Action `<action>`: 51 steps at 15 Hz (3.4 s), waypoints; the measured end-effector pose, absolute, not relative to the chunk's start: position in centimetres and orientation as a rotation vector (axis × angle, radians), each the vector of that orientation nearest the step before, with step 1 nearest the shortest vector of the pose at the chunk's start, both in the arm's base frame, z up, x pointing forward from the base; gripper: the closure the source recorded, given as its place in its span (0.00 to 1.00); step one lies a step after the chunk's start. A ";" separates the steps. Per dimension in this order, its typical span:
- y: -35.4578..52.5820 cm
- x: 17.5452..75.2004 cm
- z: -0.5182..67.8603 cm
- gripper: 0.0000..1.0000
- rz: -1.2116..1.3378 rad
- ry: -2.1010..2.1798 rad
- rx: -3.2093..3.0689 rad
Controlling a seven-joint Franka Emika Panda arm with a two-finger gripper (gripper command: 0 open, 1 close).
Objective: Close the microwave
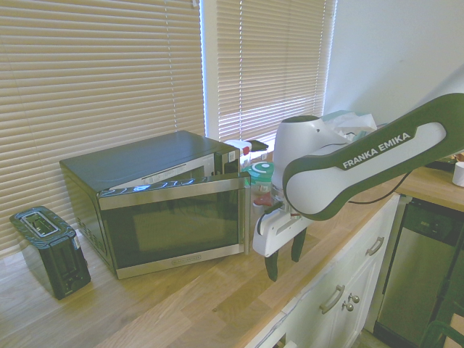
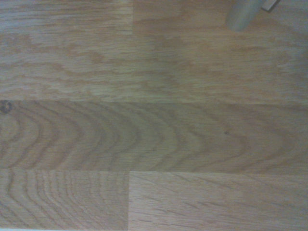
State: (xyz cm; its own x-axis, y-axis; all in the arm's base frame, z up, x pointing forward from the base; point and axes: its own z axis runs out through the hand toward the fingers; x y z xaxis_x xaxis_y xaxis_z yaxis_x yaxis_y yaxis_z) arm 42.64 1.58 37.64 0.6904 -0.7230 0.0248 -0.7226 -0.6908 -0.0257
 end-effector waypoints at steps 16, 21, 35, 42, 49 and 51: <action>7.9 48.1 43.2 0.00 -0.090 1.169 -2.958; 8.0 51.3 44.6 0.00 -0.051 1.180 -2.956; 3.6 63.4 47.7 0.00 0.021 1.221 -2.942; 2.3 69.4 49.8 0.00 0.005 1.200 -2.958; 2.8 71.8 50.2 0.00 0.070 1.188 -2.978; 2.9 71.9 50.2 0.00 0.093 1.190 -2.983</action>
